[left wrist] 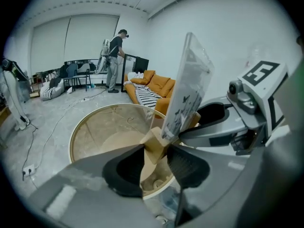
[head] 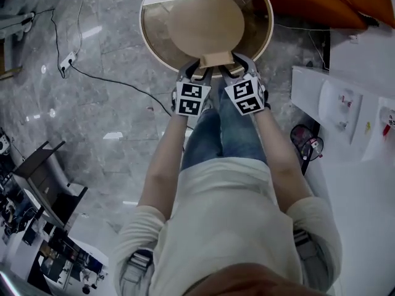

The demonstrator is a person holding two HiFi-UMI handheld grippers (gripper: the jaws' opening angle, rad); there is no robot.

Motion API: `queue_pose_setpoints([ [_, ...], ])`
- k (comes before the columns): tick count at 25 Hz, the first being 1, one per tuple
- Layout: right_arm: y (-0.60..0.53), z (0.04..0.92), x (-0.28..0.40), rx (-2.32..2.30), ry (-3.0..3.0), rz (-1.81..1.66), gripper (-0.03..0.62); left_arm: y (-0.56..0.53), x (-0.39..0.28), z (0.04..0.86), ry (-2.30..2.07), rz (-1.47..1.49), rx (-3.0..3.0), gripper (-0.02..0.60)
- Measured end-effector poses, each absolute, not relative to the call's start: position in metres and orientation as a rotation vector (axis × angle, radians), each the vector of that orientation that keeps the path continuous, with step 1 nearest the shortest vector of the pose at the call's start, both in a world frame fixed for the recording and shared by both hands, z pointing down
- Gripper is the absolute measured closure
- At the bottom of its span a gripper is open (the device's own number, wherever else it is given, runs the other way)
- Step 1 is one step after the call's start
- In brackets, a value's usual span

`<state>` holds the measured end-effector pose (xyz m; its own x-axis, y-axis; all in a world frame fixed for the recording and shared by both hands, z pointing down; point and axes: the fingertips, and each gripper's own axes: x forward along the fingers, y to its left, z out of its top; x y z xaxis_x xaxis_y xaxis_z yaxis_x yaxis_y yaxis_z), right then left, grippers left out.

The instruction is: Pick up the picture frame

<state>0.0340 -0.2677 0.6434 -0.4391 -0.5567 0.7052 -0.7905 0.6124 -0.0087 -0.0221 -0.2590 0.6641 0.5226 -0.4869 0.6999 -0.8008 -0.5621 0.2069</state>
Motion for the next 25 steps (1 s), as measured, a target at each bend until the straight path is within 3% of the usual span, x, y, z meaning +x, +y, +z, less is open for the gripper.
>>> queue_pose_setpoints([
  [25, -0.158, 0.500, 0.017, 1.202, -2.255, 0.334, 0.388, -0.155, -0.039, 0.520, -1.099, 0.726, 2.369, 0.431],
])
